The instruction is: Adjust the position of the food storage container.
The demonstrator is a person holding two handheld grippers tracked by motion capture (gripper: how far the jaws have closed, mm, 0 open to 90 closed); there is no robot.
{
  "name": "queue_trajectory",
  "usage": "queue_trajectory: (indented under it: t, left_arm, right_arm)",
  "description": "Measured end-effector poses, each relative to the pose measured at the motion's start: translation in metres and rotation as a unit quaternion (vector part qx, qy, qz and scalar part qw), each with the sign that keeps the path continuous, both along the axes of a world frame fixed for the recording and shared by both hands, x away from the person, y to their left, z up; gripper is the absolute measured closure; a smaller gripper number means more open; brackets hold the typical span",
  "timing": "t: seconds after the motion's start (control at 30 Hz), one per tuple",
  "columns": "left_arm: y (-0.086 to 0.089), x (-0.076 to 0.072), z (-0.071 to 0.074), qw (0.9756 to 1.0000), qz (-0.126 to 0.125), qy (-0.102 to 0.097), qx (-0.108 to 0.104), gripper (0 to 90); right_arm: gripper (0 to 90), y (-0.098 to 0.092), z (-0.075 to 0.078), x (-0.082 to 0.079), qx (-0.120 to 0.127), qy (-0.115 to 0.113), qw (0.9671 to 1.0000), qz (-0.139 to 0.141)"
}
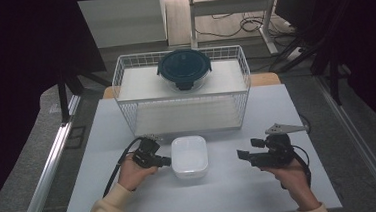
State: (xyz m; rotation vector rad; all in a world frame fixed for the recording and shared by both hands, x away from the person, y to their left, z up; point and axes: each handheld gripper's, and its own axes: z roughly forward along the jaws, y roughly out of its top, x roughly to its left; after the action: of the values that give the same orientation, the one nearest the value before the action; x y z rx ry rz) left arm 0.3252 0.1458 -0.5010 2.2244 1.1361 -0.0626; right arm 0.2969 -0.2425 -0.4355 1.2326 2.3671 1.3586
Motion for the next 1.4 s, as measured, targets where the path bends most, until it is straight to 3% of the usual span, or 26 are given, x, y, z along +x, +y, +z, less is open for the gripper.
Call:
queue_trajectory:
  t: [0.07, 0.13, 0.2, 0.3, 0.33, 0.43, 0.47, 0.6, 1.0, 1.4]
  left_arm:
    - [0.004, -0.001, 0.004, 0.9993, 0.015, -0.025, 0.022, 90.0]
    - [0.011, -0.005, 0.010, 0.9985, 0.035, -0.041, 0.007, 90.0]
    - [0.021, -0.013, 0.019, 0.9963, 0.052, -0.068, 0.007, 89.5]
    - [0.031, -0.026, 0.029, 0.9923, 0.078, -0.095, -0.018, 79.6]
    - [0.034, -0.029, 0.032, 0.9910, 0.085, -0.101, -0.026, 72.0]
    - [0.042, -0.037, 0.039, 0.9884, 0.102, -0.096, -0.058, 54.5]
    - [0.044, -0.039, 0.040, 0.9874, 0.107, -0.098, -0.063, 47.8]
    - [0.050, -0.045, 0.045, 0.9838, 0.123, -0.110, -0.072, 36.6]
    - [0.058, -0.046, 0.048, 0.9802, 0.141, -0.102, -0.095, 29.6]
    - [0.056, -0.048, 0.050, 0.9799, 0.141, -0.097, -0.103, 27.6]
  right_arm:
    - [24.5, 0.000, 0.000, 0.000, 0.000, 0.000, 1.0000, -0.001]
    - [24.6, 0.000, 0.000, 0.000, -0.002, -0.001, 1.0000, 0.000]
    - [24.7, 0.000, 0.000, -0.001, -0.004, -0.003, 1.0000, 0.002]
    - [24.6, 0.001, 0.000, -0.002, -0.005, -0.006, 1.0000, 0.006]
    - [24.6, 0.001, 0.000, -0.002, -0.006, -0.007, 0.9999, 0.006]
    - [24.5, 0.002, -0.001, -0.002, -0.004, -0.009, 0.9999, 0.008]
    - [24.3, 0.002, -0.001, -0.002, -0.003, -0.008, 0.9999, 0.009]
    - [23.9, 0.002, -0.001, -0.002, -0.003, -0.008, 0.9999, 0.012]
    - [23.4, 0.004, -0.004, -0.001, -0.007, -0.001, 0.9999, 0.015]
    - [23.4, 0.005, -0.004, -0.001, -0.016, -0.002, 0.9997, 0.016]
